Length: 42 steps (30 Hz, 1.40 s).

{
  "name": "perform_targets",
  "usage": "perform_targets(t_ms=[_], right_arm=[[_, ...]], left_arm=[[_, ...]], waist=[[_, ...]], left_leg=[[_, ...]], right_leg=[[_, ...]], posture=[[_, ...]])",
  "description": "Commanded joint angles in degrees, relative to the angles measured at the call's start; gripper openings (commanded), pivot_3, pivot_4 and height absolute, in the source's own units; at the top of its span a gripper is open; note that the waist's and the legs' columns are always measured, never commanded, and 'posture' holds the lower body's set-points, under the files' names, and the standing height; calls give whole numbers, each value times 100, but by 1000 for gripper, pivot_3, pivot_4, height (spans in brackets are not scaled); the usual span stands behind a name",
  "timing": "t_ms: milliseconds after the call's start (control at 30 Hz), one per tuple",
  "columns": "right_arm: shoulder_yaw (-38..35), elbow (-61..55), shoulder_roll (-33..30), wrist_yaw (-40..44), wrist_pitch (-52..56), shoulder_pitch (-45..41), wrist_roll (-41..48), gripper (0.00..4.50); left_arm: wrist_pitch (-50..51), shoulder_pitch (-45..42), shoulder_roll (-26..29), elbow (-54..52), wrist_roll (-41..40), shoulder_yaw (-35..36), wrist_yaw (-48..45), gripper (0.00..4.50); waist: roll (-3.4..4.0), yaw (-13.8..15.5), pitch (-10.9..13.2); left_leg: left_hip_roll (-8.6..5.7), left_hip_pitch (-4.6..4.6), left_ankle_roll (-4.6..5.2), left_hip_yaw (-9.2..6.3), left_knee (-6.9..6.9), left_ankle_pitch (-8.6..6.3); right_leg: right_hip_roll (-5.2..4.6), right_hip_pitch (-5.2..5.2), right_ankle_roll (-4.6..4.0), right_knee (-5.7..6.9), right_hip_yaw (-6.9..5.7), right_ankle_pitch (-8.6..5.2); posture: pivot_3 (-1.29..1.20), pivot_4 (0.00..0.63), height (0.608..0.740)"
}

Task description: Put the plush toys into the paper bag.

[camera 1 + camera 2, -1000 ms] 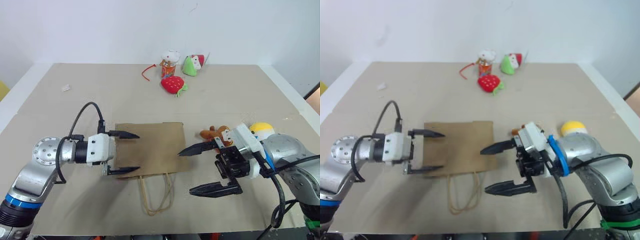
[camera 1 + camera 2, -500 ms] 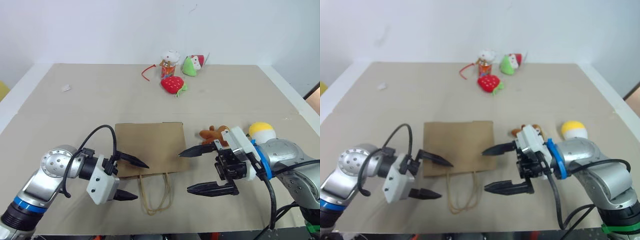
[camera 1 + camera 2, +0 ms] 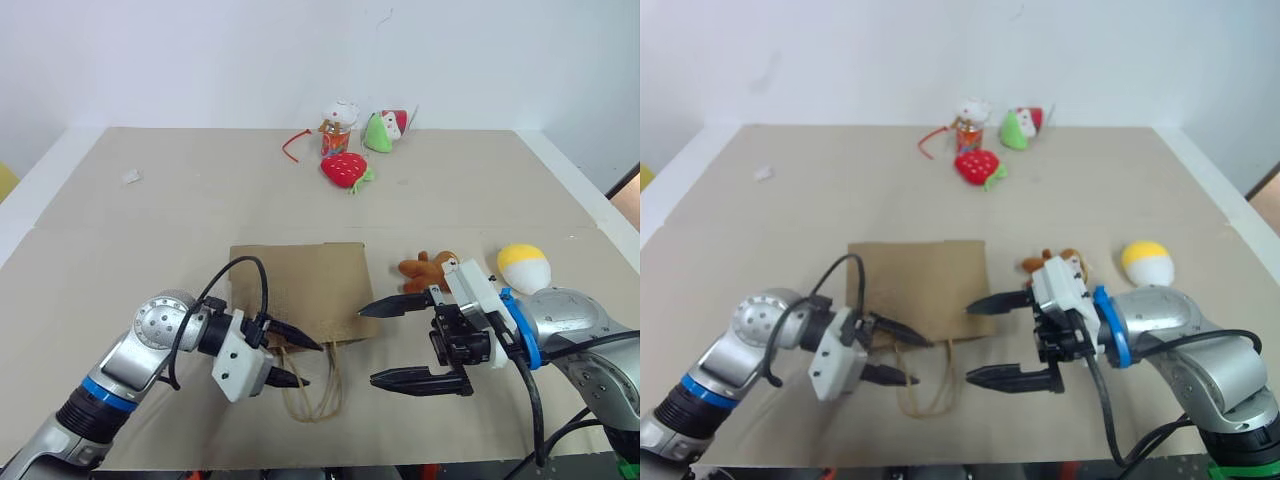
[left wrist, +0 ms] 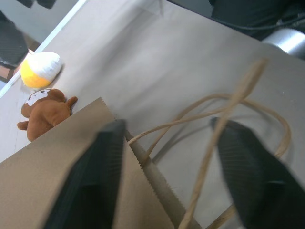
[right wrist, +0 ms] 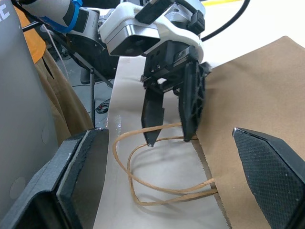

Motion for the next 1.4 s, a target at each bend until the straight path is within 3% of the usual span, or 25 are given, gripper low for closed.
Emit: perform_targets(t_ms=[33,300,600,633,700,833,967,1300,1400], right_arm=[[-155,-109,-81,27,-128,28,-34,4500],[-91,85,-68,-26,-151,-35,-192,4500],[80,464,534,-830,272,-386,-148,4500],[98,536,640,-976,301,-461,-191,3984],[126,653,819,-1195,353,-601,-230,3487],[258,802,1112,-1504,395,-826,-364,1405],[414,863,1264,-1612,385,-922,-504,70],[1021,1342,1959,-1926,130,-1490,-1209,70],[1517,1737,2225,-2184,-100,-1708,-1891,70]], left_arm=[[508,-104,-32,-42,-439,320,241,55],[1349,-905,-474,512,-698,731,779,55],[1599,-1290,-825,466,-610,730,980,55],[1597,-1267,-853,440,-576,706,1003,0],[1599,-1245,-925,429,-499,685,1095,0],[1786,-1226,-1161,317,-418,713,1480,0],[1826,-1158,-1226,224,-310,746,1733,0],[1942,-1111,-1286,36,-277,746,2012,0],[2012,-1125,-1392,-20,-268,757,2217,0]], waist=[[0,0,0],[-2,3,0],[-3,-15,0],[-3,-13,1],[-3,-14,1],[-3,-13,0],[-3,-12,0],[-3,-18,0],[-4,-20,-1]], left_leg=[[0,0,0,0,1,0],[-3,-1,1,-3,9,1],[-9,-2,1,-2,7,0],[-9,-2,1,-3,7,1],[-9,-2,1,-5,7,1],[-12,-3,2,-3,9,1],[-13,-3,2,-3,9,1],[-9,-1,3,-1,8,2],[-9,-2,2,-2,8,2]], right_leg=[[0,0,0,0,0,0],[2,4,5,2,-1,3],[3,2,31,4,7,19],[4,2,31,5,7,19],[4,3,30,6,5,19],[2,3,34,6,10,24],[2,3,35,6,11,24],[8,1,33,7,14,28],[9,1,32,8,13,27]], posture=[[0,150,740],[0,150,740],[0,150,740],[0,150,740],[0,150,740],[0,150,740],[0,150,740],[0,150,740],[0,150,740]])
